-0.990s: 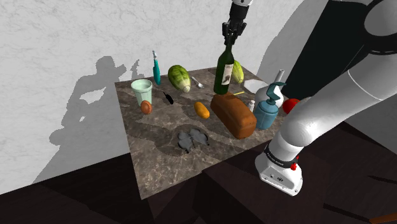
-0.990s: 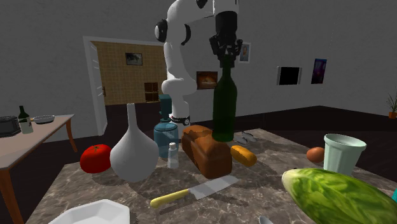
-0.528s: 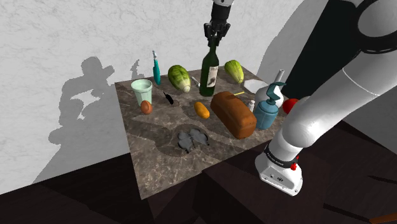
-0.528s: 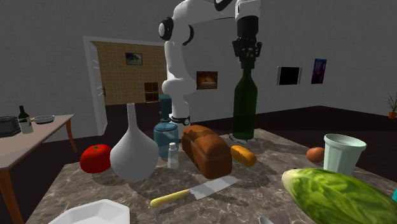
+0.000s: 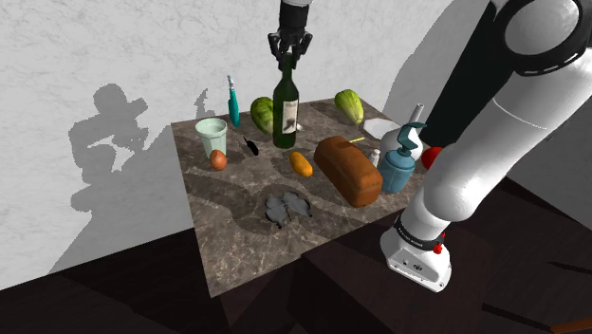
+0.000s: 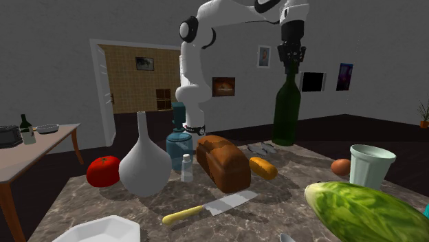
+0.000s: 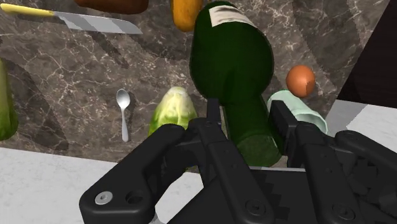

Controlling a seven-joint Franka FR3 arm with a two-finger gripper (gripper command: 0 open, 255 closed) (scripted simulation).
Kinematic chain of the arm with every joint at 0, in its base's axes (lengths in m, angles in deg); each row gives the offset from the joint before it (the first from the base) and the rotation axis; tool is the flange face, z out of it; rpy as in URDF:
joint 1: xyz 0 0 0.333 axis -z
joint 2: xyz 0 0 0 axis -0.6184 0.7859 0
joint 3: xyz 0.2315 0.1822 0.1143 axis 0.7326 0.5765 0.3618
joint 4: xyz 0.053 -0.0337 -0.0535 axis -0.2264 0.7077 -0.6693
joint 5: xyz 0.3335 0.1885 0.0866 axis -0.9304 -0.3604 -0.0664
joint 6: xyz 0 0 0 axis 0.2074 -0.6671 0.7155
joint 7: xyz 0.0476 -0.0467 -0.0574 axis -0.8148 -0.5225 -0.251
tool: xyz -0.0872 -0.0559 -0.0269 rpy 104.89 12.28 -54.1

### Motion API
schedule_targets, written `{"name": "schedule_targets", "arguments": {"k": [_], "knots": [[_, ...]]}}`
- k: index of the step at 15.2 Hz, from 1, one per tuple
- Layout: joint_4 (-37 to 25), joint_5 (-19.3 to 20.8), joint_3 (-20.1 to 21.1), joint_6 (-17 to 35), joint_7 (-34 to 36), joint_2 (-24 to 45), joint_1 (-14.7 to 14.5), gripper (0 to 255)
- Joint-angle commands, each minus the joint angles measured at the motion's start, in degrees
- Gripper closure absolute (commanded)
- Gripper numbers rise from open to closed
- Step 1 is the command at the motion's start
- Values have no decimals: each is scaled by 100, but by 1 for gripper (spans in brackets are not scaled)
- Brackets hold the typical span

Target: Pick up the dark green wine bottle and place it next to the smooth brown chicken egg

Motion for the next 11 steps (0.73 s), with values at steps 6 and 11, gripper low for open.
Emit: {"name": "schedule_targets", "arguments": {"k": [6, 11], "knots": [[-1108, 56, 417, -200, 790, 928, -365, 255], [-2245, 181, 652, -494, 1321, 1795, -677, 255]]}}
